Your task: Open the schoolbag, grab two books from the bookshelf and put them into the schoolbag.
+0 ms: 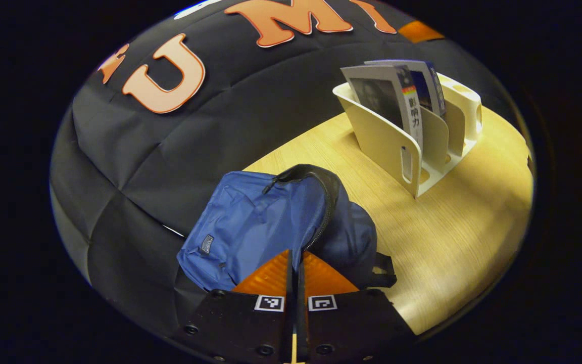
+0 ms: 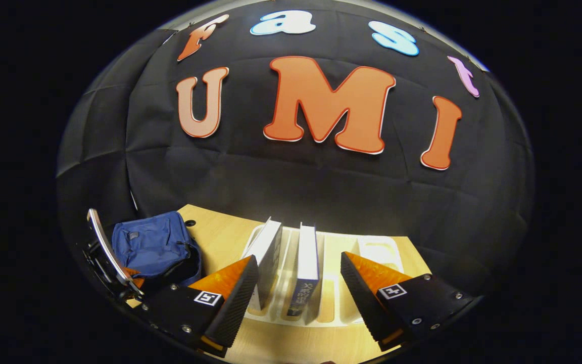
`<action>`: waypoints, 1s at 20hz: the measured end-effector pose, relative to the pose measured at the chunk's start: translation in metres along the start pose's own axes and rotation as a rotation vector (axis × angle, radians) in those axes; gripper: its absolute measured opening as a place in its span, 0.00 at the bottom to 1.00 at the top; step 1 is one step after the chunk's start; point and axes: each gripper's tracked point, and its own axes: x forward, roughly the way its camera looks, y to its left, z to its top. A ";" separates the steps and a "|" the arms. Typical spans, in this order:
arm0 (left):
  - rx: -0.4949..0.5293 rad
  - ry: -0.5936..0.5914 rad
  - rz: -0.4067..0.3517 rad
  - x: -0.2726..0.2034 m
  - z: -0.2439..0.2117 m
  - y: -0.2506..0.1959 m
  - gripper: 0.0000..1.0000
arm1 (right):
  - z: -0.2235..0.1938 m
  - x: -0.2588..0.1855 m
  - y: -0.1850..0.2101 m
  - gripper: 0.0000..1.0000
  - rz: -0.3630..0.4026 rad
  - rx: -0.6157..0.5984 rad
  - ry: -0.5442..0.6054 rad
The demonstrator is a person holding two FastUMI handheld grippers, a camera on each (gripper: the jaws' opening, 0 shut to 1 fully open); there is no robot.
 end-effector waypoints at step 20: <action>-0.117 -0.057 -0.249 -0.013 0.092 0.160 0.03 | -0.015 0.088 0.056 0.87 0.007 -0.088 0.569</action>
